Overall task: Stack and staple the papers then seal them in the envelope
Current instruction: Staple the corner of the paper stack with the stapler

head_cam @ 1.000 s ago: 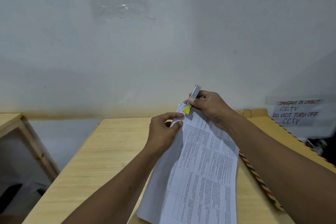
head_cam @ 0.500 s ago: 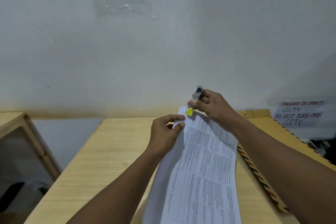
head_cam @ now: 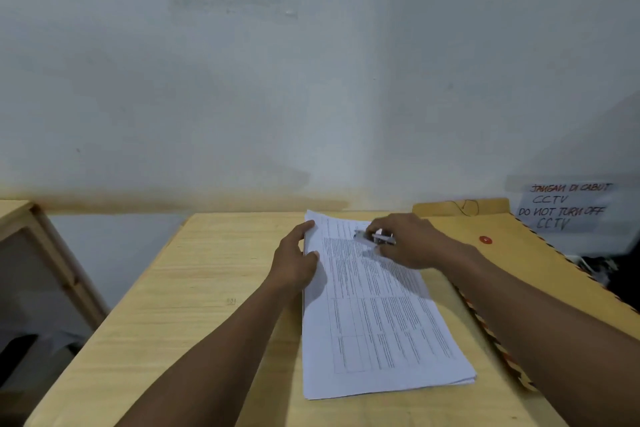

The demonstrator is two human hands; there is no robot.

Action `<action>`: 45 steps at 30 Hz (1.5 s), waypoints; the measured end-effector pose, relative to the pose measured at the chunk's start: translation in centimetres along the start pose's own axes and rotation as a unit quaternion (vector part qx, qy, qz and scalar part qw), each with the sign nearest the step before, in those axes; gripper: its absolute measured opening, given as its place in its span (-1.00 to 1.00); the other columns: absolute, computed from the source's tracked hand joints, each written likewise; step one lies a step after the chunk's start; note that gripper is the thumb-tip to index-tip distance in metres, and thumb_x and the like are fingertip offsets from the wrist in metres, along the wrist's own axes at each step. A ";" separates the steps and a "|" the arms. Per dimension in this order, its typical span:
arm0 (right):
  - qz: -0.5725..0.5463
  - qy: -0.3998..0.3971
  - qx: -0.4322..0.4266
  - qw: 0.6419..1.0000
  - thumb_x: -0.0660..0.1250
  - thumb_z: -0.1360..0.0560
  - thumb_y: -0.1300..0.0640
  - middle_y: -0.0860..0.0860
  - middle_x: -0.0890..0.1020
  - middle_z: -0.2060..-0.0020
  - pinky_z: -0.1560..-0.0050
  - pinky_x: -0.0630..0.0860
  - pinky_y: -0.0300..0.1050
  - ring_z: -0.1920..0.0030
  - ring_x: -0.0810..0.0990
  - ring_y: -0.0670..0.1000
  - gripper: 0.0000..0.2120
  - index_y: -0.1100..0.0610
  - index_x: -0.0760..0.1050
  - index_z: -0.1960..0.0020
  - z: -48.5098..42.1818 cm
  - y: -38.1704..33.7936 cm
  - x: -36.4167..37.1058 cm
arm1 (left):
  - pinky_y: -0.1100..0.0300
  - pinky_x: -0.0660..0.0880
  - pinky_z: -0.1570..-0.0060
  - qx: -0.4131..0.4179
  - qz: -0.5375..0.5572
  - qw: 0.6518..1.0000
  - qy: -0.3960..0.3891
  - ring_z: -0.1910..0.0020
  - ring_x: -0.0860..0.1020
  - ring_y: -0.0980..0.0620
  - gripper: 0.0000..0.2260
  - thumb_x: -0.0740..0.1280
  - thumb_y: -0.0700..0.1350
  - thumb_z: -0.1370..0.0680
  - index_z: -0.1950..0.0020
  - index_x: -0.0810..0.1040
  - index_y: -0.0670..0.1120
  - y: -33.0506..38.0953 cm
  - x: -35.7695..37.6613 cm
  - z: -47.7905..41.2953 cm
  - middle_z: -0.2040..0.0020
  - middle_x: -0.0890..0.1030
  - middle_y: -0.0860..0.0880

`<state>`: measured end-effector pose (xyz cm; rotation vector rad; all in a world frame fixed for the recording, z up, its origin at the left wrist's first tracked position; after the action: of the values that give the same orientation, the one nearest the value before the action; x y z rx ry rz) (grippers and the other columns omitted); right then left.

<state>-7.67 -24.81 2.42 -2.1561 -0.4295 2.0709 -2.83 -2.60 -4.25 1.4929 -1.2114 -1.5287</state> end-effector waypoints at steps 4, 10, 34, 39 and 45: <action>0.035 -0.018 0.002 0.999 0.29 -0.56 -0.03 -0.04 0.57 -0.12 -0.10 0.33 0.02 -0.19 0.51 0.10 -0.82 -0.16 0.56 -0.14 -0.1 0.2 2.8 | 0.14 0.40 -0.32 0.036 -0.118 0.992 0.005 -0.42 0.44 -0.09 -0.47 0.27 -0.30 -0.57 -0.53 0.35 -0.03 -1.4 0.5 -0.1 -0.50 0.40 -0.04; 0.043 -0.020 0.007 0.999 0.31 -0.57 0.02 -0.06 0.55 -0.21 -0.23 0.27 0.09 -0.30 0.43 0.08 -0.71 -0.11 0.48 -0.28 -0.4 -0.1 5.3 | 0.40 0.20 -0.16 0.071 -0.188 0.979 0.042 -0.40 0.41 -0.06 -0.60 0.28 -0.30 -0.59 -0.43 0.46 -0.11 -2.3 1.7 0.3 -0.44 0.38 -0.10; -0.090 0.054 0.048 0.993 0.32 -0.54 -0.16 -0.04 0.51 -0.28 -0.26 0.40 0.05 -0.32 0.41 0.05 -0.60 -0.07 0.44 -0.34 1.0 0.8 6.2 | 0.04 0.44 -0.15 0.103 -0.377 0.920 0.017 -0.32 0.39 -0.12 -0.69 0.22 -0.19 -0.60 -0.26 0.62 0.03 -2.6 0.7 -0.5 -0.35 0.50 -0.04; -0.065 0.069 0.121 0.988 0.33 -0.53 -0.17 0.00 0.52 -0.22 -0.23 0.45 0.05 -0.30 0.45 0.07 -0.66 -0.03 0.49 -0.23 3.5 5.2 3.6 | 0.04 0.42 -0.18 0.144 -0.362 0.920 0.028 -0.28 0.42 -0.11 -0.69 0.28 -0.16 -0.56 -0.28 0.59 0.02 0.5 2.7 -0.7 -0.31 0.52 -0.03; -0.017 0.033 0.220 0.975 0.35 -0.45 -0.24 0.00 0.51 -0.23 -0.17 0.50 0.06 -0.20 0.49 0.06 -0.55 -0.05 0.48 -0.25 7.9 9.5 1.2 | -0.01 0.43 -0.26 0.211 -0.330 0.917 -0.080 -0.37 0.39 -0.11 -0.66 0.30 -0.11 -0.58 -0.36 0.55 0.02 5.0 9.5 0.0 -0.38 0.49 -0.05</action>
<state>-14.33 -34.37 -1.87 -1.9274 0.0055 1.8517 -4.62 -13.15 -3.04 2.2680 -1.2521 -1.9243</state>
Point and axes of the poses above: each hand's wrist, its own z-axis away from the middle knuckle, its own x-axis out of the palm, y = z × x, the point moved 1 cm from there along -z, towards the middle knuckle
